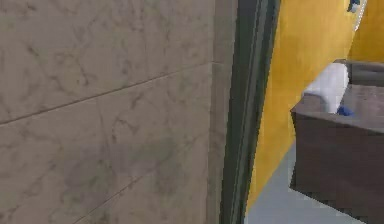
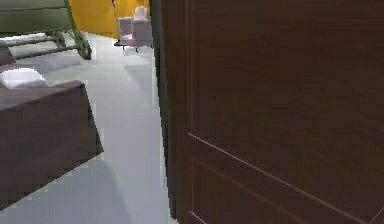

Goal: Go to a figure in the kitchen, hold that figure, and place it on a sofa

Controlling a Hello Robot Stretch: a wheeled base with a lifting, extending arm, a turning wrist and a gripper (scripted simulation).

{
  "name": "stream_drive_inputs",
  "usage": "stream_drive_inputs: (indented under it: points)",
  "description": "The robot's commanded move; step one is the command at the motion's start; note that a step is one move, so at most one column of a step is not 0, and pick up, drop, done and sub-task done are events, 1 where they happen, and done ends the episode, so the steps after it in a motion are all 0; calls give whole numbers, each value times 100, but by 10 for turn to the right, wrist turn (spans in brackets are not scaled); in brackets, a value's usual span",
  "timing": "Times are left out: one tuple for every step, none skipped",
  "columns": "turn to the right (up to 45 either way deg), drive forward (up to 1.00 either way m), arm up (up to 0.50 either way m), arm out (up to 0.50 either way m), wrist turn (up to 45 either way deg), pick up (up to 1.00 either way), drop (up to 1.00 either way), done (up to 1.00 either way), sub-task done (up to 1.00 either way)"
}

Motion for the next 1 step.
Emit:
stream_drive_inputs:
  points:
    - [450,0,0,0,0,0,0,0,0]
